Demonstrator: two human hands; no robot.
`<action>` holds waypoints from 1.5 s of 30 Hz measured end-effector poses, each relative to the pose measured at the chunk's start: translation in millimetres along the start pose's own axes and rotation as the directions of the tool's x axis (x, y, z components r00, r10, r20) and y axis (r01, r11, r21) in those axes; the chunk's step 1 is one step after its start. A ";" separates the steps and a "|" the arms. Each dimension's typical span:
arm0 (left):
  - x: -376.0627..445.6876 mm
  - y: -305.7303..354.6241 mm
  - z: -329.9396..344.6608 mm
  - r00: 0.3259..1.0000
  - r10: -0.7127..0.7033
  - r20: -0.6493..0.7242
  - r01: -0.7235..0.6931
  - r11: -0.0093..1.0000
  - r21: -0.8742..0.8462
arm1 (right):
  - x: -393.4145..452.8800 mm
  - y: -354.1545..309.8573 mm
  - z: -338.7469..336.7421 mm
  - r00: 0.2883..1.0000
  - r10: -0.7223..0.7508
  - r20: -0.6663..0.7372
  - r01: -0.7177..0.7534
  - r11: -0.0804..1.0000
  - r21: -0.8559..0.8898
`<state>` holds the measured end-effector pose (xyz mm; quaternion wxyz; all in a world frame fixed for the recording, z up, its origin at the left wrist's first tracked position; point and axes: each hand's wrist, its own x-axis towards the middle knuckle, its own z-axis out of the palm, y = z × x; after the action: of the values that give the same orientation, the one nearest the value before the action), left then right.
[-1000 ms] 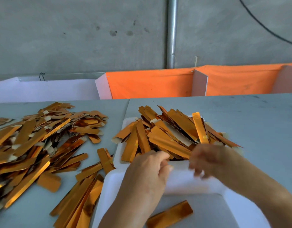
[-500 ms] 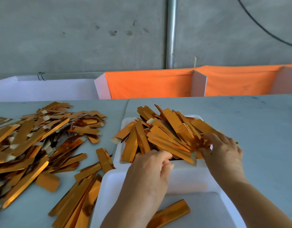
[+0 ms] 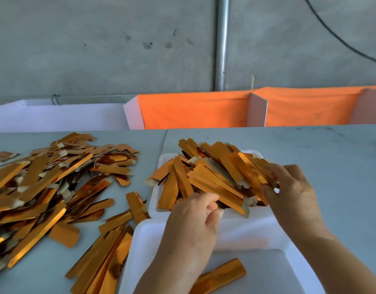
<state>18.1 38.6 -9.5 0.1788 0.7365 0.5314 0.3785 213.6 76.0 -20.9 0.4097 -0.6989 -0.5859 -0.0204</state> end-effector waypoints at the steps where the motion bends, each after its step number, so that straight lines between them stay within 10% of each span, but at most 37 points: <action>1: 0.1 0.7 -0.4 1.000 -0.018 -0.007 0.018 1.000 -0.023 | 0.6 -1.9 -3.4 1.000 0.016 -0.015 -0.015 0.998 0.053; 6: 2.2 7.3 -3.8 0.986 -0.158 0.055 0.166 0.965 -0.205 | -5.9 -17.5 -19.0 0.997 -0.033 -0.068 0.053 0.948 0.312; 14: -1.9 20.7 -6.7 0.966 -0.249 0.064 0.219 0.663 -0.716 | -46.2 -62.3 -16.9 0.844 -0.532 0.068 0.445 0.765 0.467; 21: 1.7 13.8 -12.6 0.882 -0.321 0.344 0.460 0.431 -0.777 | -32.4 -55.2 -29.3 0.964 -0.192 0.186 -0.051 0.552 0.832; 29: 0.6 22.2 -15.1 0.661 -0.119 0.741 0.749 0.159 -0.643 | -12.9 -30.5 -32.5 0.795 -0.320 0.515 -0.385 0.389 0.837; 33: 0.7 22.7 -17.1 0.694 -0.217 0.686 0.718 0.276 -0.639 | -9.7 -28.7 -32.6 0.766 -0.345 0.542 -0.409 0.389 0.825; 36: 0.2 19.2 -18.2 0.893 -0.319 0.317 0.441 0.759 -0.479 | -9.9 -28.8 -32.3 0.817 -0.252 0.518 -0.392 0.416 0.820; 38: 0.1 21.1 -21.4 0.988 -0.123 0.090 0.140 0.965 -0.221 | -10.6 -29.1 -31.8 0.840 -0.212 0.500 -0.359 0.474 0.804; 45: 1.1 16.1 -1.6 0.959 0.272 -0.072 -0.240 0.924 0.299 | -11.5 -31.8 -37.8 0.805 -0.187 0.564 -0.447 0.435 0.782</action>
<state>27.5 33.4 2.7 -0.0110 0.7953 0.4889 0.3582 200.5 43.5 15.8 0.5161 -0.3924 -0.5408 0.5359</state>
